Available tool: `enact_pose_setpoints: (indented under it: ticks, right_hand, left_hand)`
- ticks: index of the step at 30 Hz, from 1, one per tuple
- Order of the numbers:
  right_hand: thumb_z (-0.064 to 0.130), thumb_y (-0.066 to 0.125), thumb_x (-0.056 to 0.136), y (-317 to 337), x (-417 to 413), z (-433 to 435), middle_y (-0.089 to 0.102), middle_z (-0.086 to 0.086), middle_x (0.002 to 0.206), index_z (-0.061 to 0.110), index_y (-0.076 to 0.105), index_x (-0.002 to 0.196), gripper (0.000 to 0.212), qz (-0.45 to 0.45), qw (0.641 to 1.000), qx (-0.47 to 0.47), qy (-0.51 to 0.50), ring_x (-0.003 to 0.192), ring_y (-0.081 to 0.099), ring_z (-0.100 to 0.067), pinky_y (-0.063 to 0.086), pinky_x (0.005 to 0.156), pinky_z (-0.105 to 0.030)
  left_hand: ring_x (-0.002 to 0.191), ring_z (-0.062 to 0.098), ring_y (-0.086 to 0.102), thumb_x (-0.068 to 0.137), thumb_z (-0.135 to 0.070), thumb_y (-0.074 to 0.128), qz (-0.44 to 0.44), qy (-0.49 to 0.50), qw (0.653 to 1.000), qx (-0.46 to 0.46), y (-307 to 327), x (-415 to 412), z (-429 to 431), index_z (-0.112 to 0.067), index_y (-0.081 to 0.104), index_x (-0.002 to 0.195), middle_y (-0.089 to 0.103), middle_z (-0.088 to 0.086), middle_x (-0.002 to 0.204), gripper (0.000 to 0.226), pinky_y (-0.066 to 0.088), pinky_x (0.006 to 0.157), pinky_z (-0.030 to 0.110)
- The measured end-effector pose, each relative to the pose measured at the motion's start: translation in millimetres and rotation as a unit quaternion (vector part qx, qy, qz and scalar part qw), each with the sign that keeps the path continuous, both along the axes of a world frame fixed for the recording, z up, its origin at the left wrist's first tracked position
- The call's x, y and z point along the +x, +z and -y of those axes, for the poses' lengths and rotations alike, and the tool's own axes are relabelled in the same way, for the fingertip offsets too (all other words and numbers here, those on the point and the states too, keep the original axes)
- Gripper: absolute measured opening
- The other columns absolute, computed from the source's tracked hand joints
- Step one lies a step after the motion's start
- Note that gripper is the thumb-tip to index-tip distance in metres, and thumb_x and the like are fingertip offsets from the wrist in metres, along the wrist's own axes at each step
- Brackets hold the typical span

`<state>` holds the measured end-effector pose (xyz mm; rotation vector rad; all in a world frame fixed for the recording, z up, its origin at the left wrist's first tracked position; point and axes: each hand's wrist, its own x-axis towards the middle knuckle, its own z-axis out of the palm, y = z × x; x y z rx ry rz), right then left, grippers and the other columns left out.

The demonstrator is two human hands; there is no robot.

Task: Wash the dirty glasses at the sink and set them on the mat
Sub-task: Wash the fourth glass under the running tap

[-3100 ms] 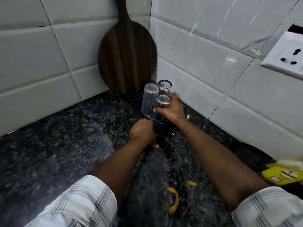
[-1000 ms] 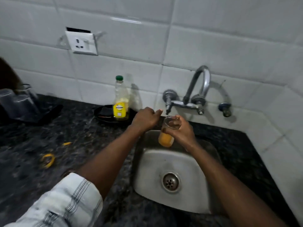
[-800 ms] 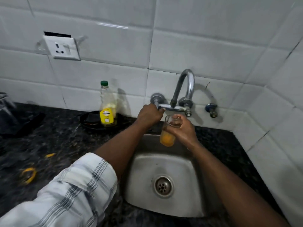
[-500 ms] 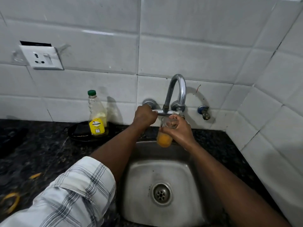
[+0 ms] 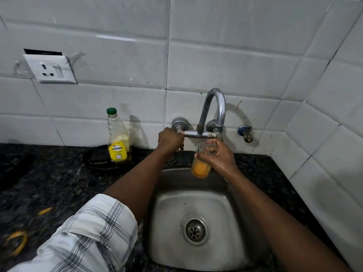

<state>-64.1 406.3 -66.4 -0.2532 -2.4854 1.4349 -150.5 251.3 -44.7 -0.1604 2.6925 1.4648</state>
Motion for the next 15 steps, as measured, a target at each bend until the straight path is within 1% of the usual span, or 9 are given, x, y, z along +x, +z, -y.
enact_pose_setpoints:
  ticks: [1, 3, 6, 8, 10, 11, 13, 14, 15]
  right_hand:
    - [0.03, 0.088, 0.066, 0.2, 0.3, -1.8, 0.065, 0.0, 0.107, 0.018, 0.056, 0.123, 0.066, 0.001, 1.0, 0.001, 0.004, 0.097, 0.063, -0.016, 0.056, 0.084, -0.037]
    - [0.029, 0.088, 0.067, 0.8, 1.2, -6.3, 0.065, -0.001, 0.108, 0.018, 0.055, 0.124, 0.066, 0.006, 1.0, 0.006, 0.012, 0.097, 0.063, -0.017, 0.056, 0.085, -0.039]
    - [0.031, 0.088, 0.066, 0.6, 2.3, -13.0, 0.067, -0.001, 0.108, 0.018, 0.057, 0.12, 0.064, 0.002, 1.0, 0.019, 0.019, 0.095, 0.065, -0.017, 0.057, 0.085, -0.041]
    - [0.032, 0.088, 0.066, -0.3, 2.7, -16.4, 0.069, -0.001, 0.107, 0.018, 0.058, 0.121, 0.064, 0.001, 1.0, 0.018, 0.022, 0.095, 0.066, -0.017, 0.057, 0.085, -0.039]
    - [0.03, 0.088, 0.066, 0.7, 6.5, -18.3, 0.069, 0.0, 0.105, 0.018, 0.059, 0.119, 0.062, -0.004, 1.0, 0.012, 0.026, 0.093, 0.066, -0.015, 0.056, 0.083, -0.036]
    - [0.029, 0.088, 0.066, -0.3, 8.4, -19.6, 0.07, 0.002, 0.102, 0.019, 0.06, 0.118, 0.06, -0.006, 1.0, 0.008, 0.026, 0.091, 0.067, -0.013, 0.057, 0.082, -0.034]
    - [0.029, 0.089, 0.064, -2.9, 11.8, -21.4, 0.071, 0.005, 0.097, 0.02, 0.062, 0.114, 0.058, -0.004, 1.0, 0.004, 0.025, 0.088, 0.068, -0.009, 0.057, 0.08, -0.032]
    - [0.028, 0.09, 0.063, -3.7, 13.9, -22.7, 0.071, 0.006, 0.097, 0.021, 0.062, 0.113, 0.057, -0.001, 1.0, 0.003, 0.029, 0.087, 0.068, -0.009, 0.057, 0.079, -0.03]
    - [0.028, 0.09, 0.063, -3.6, 15.5, -23.4, 0.071, 0.005, 0.097, 0.021, 0.062, 0.112, 0.057, 0.0, 0.999, -0.004, 0.033, 0.088, 0.068, -0.009, 0.056, 0.078, -0.029]
  left_hand:
    - [0.042, 0.007, 0.055, 0.096, -0.035, 0.06, 0.003, 0.003, 1.0, 0.004, -0.4, 0.6, 0.7, -0.003, 0.07, 0.088, 0.06, 0.0, 0.052, 0.035, 0.032, 0.029, 0.011]
    - [0.042, 0.006, 0.055, 0.097, -0.037, 0.059, 0.003, 0.013, 1.0, 0.014, -2.5, 0.6, 0.5, -0.002, 0.073, 0.086, 0.059, -0.001, 0.051, 0.039, 0.035, 0.033, 0.013]
    - [0.051, 0.009, 0.061, 0.097, -0.037, 0.058, -0.003, 0.019, 1.0, 0.015, -4.7, 3.4, -1.8, -0.003, 0.074, 0.085, 0.061, 0.0, 0.054, 0.04, 0.034, 0.041, 0.015]
    - [0.062, 0.013, 0.065, 0.098, -0.035, 0.056, -0.022, 0.026, 0.999, 0.007, -9.1, 5.2, -2.7, -0.006, 0.072, 0.077, 0.06, -0.002, 0.053, 0.04, 0.033, 0.04, 0.014]
    - [0.059, 0.011, 0.061, 0.099, -0.031, 0.054, -0.038, 0.043, 0.998, 0.007, -10.9, 12.0, -4.3, -0.009, 0.068, 0.068, 0.061, -0.001, 0.054, 0.041, 0.036, 0.041, 0.012]
    - [0.059, 0.013, 0.059, 0.1, -0.033, 0.053, -0.043, 0.054, 0.997, 0.018, -12.1, 15.6, -6.8, -0.008, 0.068, 0.068, 0.065, 0.003, 0.059, 0.043, 0.037, 0.046, 0.013]
    - [0.071, 0.022, 0.064, 0.098, -0.048, 0.051, -0.034, 0.086, 0.993, 0.079, -18.9, 20.7, -11.1, -0.003, 0.07, 0.077, 0.071, 0.014, 0.075, 0.053, 0.048, 0.066, 0.026]
    - [0.076, 0.028, 0.067, 0.093, -0.059, 0.05, -0.015, 0.102, 0.986, 0.131, -26.5, 24.5, -14.9, -0.001, 0.07, 0.084, 0.071, 0.017, 0.081, 0.063, 0.054, 0.073, 0.032]
    - [0.079, 0.033, 0.068, 0.088, -0.068, 0.049, 0.026, 0.111, 0.976, 0.185, -35.5, 30.2, -19.3, 0.0, 0.068, 0.091, 0.07, 0.019, 0.085, 0.07, 0.059, 0.077, 0.041]
